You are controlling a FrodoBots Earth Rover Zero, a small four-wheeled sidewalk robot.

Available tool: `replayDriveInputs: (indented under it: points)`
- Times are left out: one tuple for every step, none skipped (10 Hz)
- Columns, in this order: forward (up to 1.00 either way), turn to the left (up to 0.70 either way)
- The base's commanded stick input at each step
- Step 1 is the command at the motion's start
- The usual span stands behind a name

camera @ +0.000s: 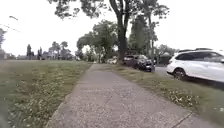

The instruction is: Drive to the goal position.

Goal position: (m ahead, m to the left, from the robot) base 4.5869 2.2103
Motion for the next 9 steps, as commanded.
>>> replayDriveInputs:
  points:
    - [0.70,0.00]
    - [0.70,0.00]
    - [0.70,0.00]
    - [0.70,0.00]
    - [0.70,0.06]
    - [0.70,0.24]
    - [0.70,0.35]
    - [0.70,0.30]
    - [0.70,0.14]
